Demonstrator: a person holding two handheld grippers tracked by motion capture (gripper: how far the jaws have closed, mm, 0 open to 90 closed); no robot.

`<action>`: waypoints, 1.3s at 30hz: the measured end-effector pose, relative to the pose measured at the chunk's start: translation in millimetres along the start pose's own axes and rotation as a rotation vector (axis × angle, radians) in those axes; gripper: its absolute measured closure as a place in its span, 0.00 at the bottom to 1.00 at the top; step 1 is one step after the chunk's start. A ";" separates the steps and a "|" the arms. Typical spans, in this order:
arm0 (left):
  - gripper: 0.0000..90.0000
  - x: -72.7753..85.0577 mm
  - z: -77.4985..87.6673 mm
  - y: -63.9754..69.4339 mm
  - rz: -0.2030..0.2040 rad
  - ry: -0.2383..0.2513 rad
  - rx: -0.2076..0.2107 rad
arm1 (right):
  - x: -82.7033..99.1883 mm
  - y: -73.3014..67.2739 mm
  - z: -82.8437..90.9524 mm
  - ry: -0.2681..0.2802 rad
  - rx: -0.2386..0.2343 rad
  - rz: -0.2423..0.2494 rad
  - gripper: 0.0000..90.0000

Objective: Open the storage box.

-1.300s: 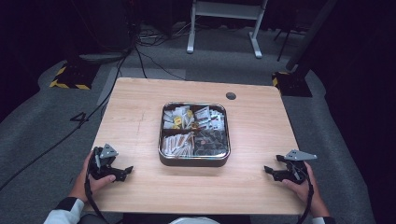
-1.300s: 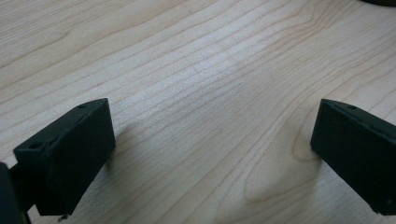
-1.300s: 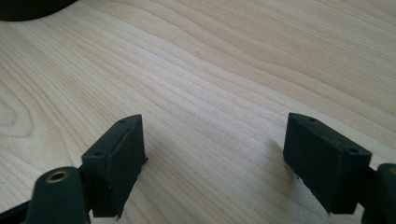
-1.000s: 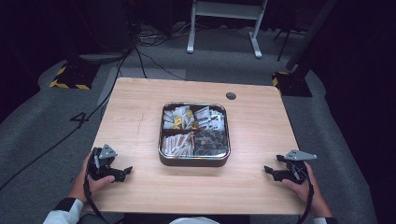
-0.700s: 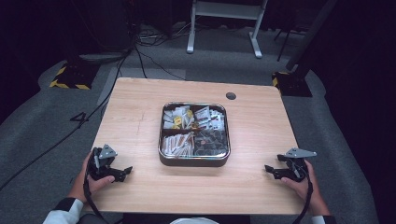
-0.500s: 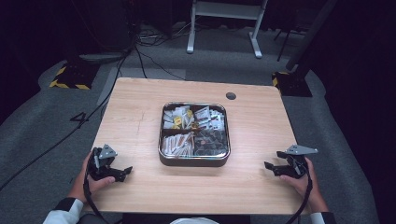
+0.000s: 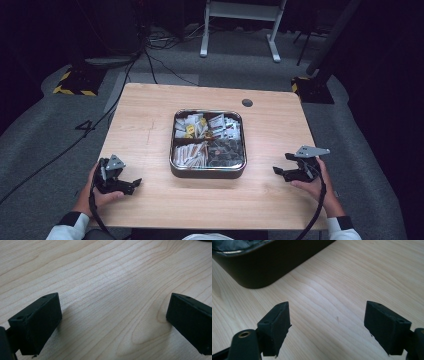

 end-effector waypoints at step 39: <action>0.00 0.0 0.0 -0.1 -0.001 0.000 0.001 | -99.1 -26.1 -54.8 -0.031 -0.110 0.172 0.33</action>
Point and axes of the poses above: each handheld gripper's, and its own axes: z roughly backward along the jaws, x roughly out of its underside, y roughly to its right, the point moved 5 cm from there along -z, roughly forward along the jaws, and after that the axes turned 15 degrees about -x, right-handed, at the moved point
